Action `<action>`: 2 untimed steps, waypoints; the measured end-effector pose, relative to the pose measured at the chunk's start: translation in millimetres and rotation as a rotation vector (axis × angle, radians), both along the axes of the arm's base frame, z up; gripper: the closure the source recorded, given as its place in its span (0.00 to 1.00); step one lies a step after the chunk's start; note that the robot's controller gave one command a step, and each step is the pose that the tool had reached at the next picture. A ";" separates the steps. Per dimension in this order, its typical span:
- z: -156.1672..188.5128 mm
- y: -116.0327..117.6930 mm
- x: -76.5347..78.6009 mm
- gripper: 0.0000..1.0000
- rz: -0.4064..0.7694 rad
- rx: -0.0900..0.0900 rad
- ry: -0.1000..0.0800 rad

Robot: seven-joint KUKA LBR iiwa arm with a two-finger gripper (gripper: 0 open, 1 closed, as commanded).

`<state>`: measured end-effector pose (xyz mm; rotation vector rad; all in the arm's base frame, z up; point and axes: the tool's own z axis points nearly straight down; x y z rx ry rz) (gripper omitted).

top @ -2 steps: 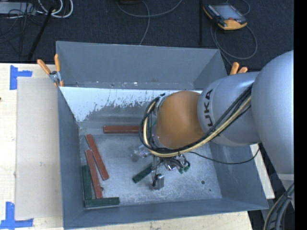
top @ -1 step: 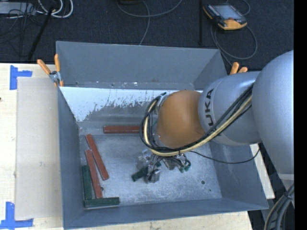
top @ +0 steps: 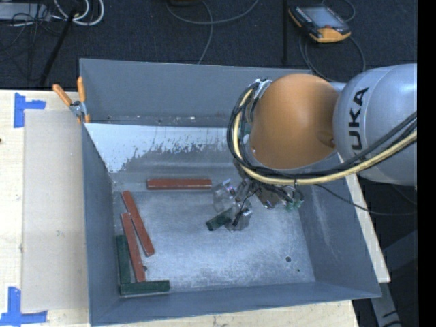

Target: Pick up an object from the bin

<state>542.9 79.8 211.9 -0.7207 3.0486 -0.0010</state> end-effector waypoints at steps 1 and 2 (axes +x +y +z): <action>-29.0 -68.9 28.3 1.00 -0.110 -0.003 0.008; 26.3 -33.4 34.8 1.00 0.234 -0.001 0.003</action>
Offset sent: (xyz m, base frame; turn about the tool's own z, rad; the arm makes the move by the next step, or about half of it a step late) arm 0.0274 -0.0652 -0.0271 0.1012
